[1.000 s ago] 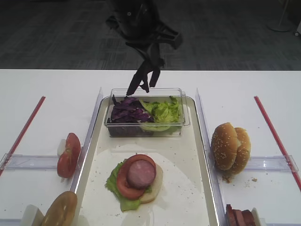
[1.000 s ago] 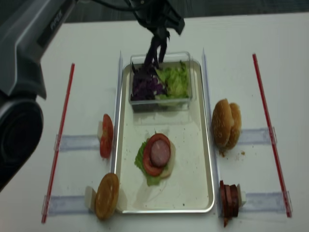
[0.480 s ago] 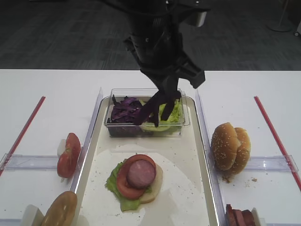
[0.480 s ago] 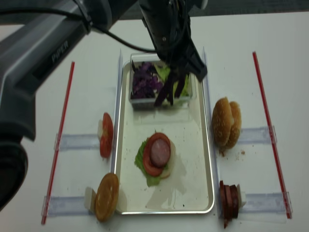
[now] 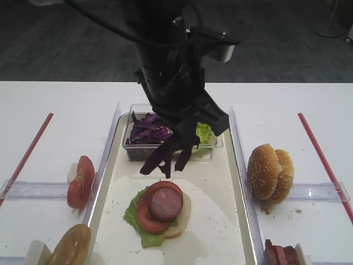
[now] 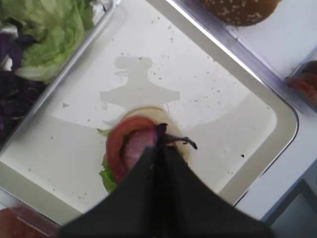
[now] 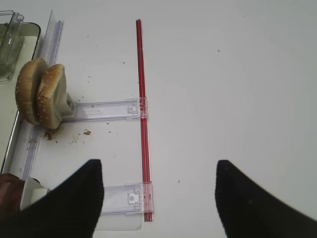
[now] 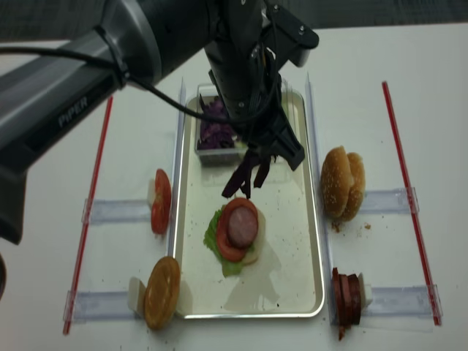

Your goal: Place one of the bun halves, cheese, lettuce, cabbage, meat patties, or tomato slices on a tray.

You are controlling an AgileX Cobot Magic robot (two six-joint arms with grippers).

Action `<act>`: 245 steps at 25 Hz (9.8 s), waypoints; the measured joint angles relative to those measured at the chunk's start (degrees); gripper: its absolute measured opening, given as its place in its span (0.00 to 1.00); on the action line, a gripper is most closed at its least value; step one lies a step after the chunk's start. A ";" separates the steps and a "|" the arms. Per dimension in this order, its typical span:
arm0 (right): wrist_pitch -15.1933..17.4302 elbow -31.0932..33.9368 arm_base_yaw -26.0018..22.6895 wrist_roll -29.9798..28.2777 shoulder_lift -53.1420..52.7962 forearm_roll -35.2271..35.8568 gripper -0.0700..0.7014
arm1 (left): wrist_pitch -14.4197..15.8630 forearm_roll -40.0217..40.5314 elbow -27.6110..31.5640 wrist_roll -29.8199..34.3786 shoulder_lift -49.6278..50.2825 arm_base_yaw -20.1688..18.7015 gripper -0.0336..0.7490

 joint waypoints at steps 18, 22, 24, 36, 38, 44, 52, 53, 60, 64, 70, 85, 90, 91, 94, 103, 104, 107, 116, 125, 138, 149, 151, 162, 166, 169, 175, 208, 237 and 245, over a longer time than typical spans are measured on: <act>-0.10 0.00 0.00 0.00 0.00 0.00 0.75 | -0.70 -1.92 10.24 -0.14 -1.29 -0.84 0.03; -0.10 0.00 0.00 -0.08 0.00 0.00 0.75 | -0.70 -1.92 10.24 -0.14 -1.29 -0.84 0.03; -0.10 0.00 0.00 -0.08 0.00 0.00 0.75 | -0.70 -1.92 10.32 -0.14 -1.29 -0.84 0.03; -0.20 0.00 0.00 -0.08 0.00 0.00 0.75 | -2.40 -1.81 10.32 -0.14 -1.29 -0.84 0.03; -0.20 0.00 0.00 -0.22 0.00 0.00 0.75 | -3.61 -1.52 10.32 -0.14 -1.29 -0.84 0.03; -0.20 0.00 0.00 -0.34 0.00 0.00 0.75 | -4.01 -0.18 10.32 -0.14 1.01 -0.84 0.03; -0.20 0.00 0.00 -0.34 0.00 0.00 0.75 | -6.03 2.44 10.57 -0.14 2.79 -0.84 0.03; -0.20 0.00 0.00 -0.34 0.00 0.00 0.75 | -6.17 2.81 10.57 -0.14 2.79 -0.84 0.03; -0.20 0.00 0.00 -0.34 0.00 0.00 0.75 | -7.02 2.95 10.57 -0.14 4.13 -0.84 0.03; -0.20 0.00 0.00 -0.34 0.00 0.00 0.75 | -7.02 2.95 10.57 -0.14 5.21 -0.84 0.03; -0.20 0.00 0.00 -0.46 0.00 0.00 0.75 | -7.14 2.95 10.57 -0.14 6.25 -0.84 0.03; -0.20 0.00 0.00 -0.46 0.00 0.00 0.75 | -6.83 3.04 10.57 -0.14 7.33 -0.84 0.03; -0.20 0.00 0.00 -0.46 0.00 0.00 0.75 | -5.99 2.92 10.57 1.32 7.33 -0.84 0.03; -0.20 0.00 0.00 -0.46 0.00 0.00 0.75 | -5.87 2.62 10.57 1.89 7.33 -0.84 0.04; -0.20 0.00 0.00 -0.46 0.00 0.00 0.75 | -5.78 2.06 10.57 3.00 7.33 -0.84 0.07; -0.20 0.00 0.00 -0.46 0.00 0.00 0.75 | -5.53 1.70 10.57 3.46 7.33 -0.84 0.24; -0.20 0.00 0.00 -0.46 0.00 0.00 0.75 | -5.53 1.70 10.57 3.46 7.33 -0.84 0.27; -0.20 0.00 0.00 -0.46 0.00 0.00 0.75 | -5.53 1.70 10.57 3.46 7.33 -0.84 0.33; -0.20 0.00 0.00 -0.46 0.00 0.00 0.75 | -4.90 1.70 10.57 3.68 7.33 -0.84 0.42; -0.20 0.00 0.00 -0.46 0.00 0.00 0.75 | -2.27 1.70 5.96 3.95 7.43 -0.84 0.61; -0.20 0.00 0.00 -0.46 0.00 0.00 0.75 | -1.13 1.61 -1.02 4.07 7.32 -0.84 0.62; -0.20 0.00 0.00 -0.46 0.00 0.00 0.75 | -0.66 1.61 -2.36 4.07 3.49 -0.84 0.62; -0.20 0.00 0.00 -0.46 0.00 0.00 0.75 | -0.66 1.61 -2.36 4.07 2.49 -0.84 0.62; -0.20 0.00 0.00 -0.46 0.00 0.00 0.75 | -0.40 2.73 -2.36 3.31 1.49 -0.84 0.62; -0.20 0.00 0.00 -0.46 0.00 0.00 0.75 | -0.40 5.63 -2.36 3.06 1.49 -0.84 0.62; -0.20 0.00 0.00 -0.46 0.00 0.00 0.75 | -0.40 6.32 -2.36 2.83 1.49 -0.05 0.62; -0.20 0.00 0.00 -0.46 0.00 0.00 0.75 | -0.40 7.23 -2.36 1.84 1.49 5.94 0.62; -0.20 0.00 0.00 -0.46 0.00 0.00 0.75 | -0.40 6.26 -2.36 1.80 1.84 41.87 0.62; -0.20 0.00 0.00 -0.87 0.00 0.00 0.75 | -0.01 4.22 3.81 3.53 -11.15 42.24 0.62; -0.20 0.00 0.00 -0.87 0.00 0.00 0.75 | 0.02 2.54 14.50 3.53 -19.47 42.24 0.62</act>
